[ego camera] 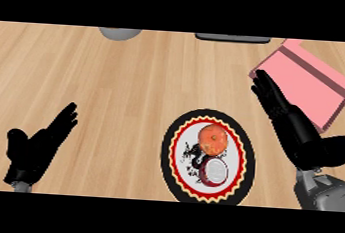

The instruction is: Pick the squash from the plate and place it in the cardboard box

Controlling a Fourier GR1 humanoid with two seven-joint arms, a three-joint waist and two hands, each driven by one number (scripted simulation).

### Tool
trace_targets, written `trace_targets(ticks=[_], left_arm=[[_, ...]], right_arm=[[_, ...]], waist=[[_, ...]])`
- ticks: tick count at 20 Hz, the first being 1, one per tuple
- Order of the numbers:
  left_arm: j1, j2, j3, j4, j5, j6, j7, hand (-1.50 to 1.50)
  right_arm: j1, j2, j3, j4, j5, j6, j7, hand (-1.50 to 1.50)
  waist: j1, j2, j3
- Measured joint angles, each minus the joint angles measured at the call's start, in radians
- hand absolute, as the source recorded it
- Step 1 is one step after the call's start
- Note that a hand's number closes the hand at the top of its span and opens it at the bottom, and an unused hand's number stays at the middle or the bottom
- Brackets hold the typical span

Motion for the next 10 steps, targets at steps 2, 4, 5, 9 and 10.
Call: trace_targets(ticks=[2,4,5,9,10], left_arm=[[-0.010,-0.014,0.009,0.013,-0.021,0.030,-0.005,0.00],[-0.004,-0.019,0.036,0.019,-0.033,0.071,-0.020,0.00],[-0.005,-0.019,0.054,0.024,-0.035,0.089,-0.027,0.00],[-0.002,-0.032,0.098,0.035,-0.041,0.149,-0.044,0.00],[0.001,-0.037,0.108,0.037,-0.040,0.161,-0.046,0.00]], right_arm=[[0.015,0.014,0.000,-0.006,0.068,-0.074,0.003,1.50],[0.038,0.026,-0.022,-0.008,0.159,-0.193,0.007,1.50],[0.047,0.028,-0.041,-0.009,0.205,-0.256,0.014,1.50],[0.138,-0.056,-0.087,0.066,0.408,-0.408,0.089,1.50],[0.167,-0.044,-0.097,0.073,0.451,-0.468,0.109,-1.50]], waist=[[-0.009,-0.003,-0.005],[-0.019,-0.010,-0.009],[-0.029,-0.013,-0.012],[-0.071,-0.014,-0.027],[-0.079,-0.016,-0.026]])
